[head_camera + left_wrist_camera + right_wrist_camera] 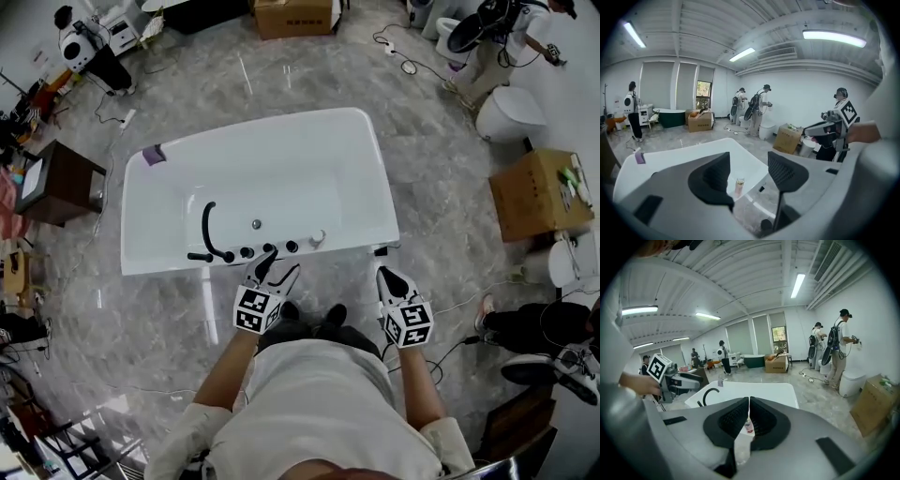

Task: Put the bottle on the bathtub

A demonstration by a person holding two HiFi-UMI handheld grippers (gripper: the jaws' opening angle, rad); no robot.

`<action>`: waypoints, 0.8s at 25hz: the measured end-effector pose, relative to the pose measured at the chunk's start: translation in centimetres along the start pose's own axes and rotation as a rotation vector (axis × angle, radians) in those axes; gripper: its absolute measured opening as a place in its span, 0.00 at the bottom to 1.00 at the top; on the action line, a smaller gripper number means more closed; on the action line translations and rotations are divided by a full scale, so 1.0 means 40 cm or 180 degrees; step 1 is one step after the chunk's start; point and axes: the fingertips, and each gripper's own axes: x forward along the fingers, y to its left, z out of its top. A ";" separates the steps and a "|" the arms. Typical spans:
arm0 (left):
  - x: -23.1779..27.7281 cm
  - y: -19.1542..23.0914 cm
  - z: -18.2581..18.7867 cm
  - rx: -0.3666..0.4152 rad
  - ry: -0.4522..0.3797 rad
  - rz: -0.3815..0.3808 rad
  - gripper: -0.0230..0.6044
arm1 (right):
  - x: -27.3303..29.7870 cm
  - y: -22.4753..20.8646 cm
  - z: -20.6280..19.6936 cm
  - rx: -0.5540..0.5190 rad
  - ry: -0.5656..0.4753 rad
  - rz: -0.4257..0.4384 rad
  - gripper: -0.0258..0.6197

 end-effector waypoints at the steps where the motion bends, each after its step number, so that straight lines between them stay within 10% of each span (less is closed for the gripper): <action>1: -0.017 0.004 0.013 -0.0005 -0.0034 -0.0016 0.44 | -0.013 0.012 0.018 -0.0024 -0.0036 -0.0025 0.09; 20: -0.144 -0.036 0.232 0.0319 -0.0491 -0.0386 0.05 | -0.129 0.099 0.198 -0.0233 -0.0468 -0.0197 0.09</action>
